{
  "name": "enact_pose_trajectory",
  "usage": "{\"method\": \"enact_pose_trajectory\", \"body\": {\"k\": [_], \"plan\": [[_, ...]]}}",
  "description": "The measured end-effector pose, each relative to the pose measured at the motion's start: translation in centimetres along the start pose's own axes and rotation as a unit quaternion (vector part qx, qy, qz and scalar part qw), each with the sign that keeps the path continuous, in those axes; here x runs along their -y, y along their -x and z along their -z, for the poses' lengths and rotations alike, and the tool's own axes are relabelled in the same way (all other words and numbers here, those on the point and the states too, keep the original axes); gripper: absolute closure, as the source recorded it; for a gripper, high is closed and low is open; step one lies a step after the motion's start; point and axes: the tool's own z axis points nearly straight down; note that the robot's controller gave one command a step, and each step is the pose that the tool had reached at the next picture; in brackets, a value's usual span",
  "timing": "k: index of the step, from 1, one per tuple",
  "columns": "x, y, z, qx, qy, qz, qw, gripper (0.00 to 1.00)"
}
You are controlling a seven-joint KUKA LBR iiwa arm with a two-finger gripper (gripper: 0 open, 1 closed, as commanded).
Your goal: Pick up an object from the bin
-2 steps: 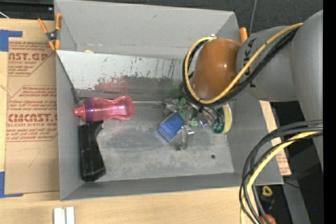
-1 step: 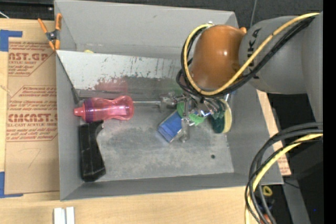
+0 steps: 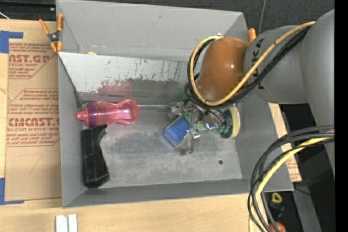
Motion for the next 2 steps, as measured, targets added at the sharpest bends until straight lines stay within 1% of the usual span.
{"method": "enact_pose_trajectory", "body": {"k": [1,2], "plan": [[1.4,0.6,-0.5,0.0059,-0.001,0.095,0.9955,0.0],[0.0,0.1,-0.1,0.0018,0.001,0.009,1.0,1.0]]}}
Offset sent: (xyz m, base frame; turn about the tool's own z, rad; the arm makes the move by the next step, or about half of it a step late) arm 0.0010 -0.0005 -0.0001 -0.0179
